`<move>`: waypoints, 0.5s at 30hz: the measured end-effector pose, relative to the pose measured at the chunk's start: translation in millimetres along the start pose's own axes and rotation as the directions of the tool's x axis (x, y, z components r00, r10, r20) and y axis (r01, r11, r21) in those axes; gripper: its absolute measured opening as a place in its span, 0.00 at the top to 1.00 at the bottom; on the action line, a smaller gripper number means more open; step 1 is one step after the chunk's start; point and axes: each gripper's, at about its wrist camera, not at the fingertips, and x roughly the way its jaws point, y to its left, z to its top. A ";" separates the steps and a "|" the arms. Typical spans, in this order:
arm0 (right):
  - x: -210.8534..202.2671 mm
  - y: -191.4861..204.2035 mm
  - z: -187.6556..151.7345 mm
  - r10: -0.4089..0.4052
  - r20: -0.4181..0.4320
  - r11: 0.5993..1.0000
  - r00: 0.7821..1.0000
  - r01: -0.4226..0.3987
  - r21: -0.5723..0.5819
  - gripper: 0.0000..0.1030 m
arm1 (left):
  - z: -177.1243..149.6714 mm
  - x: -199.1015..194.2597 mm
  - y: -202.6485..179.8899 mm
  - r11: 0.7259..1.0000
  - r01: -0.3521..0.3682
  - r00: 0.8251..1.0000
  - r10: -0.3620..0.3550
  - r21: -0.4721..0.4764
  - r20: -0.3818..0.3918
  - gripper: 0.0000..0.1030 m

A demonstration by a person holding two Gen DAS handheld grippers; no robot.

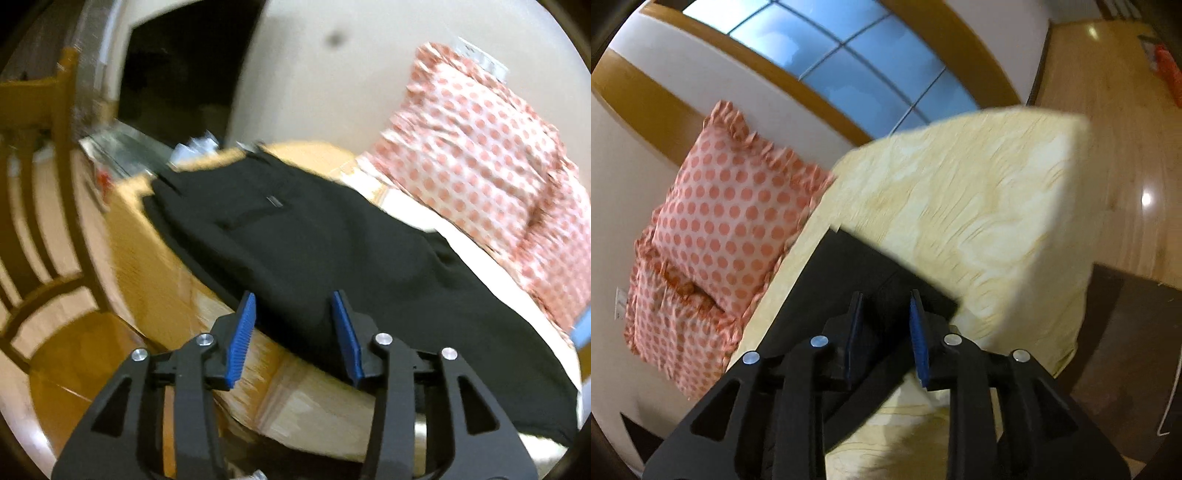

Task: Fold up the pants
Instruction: 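Open both grippers and release the trousers folded lengthwise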

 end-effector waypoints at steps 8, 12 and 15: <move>-2.7 16.1 -2.8 0.018 0.004 0.996 1.000 -0.017 -0.085 0.63 | 16.1 -19.6 -23.1 0.997 -0.024 0.990 0.014 0.076 0.138 0.41; -0.5 20.3 -9.6 0.035 -0.028 0.994 0.999 -0.037 -0.098 0.65 | 10.1 -11.1 -44.1 0.988 0.043 0.994 -0.057 0.149 0.092 0.39; 3.1 15.8 -11.5 0.005 -0.042 0.997 0.999 -0.008 -0.071 0.68 | 3.8 2.7 -54.7 0.978 0.094 0.995 -0.099 0.184 0.021 0.39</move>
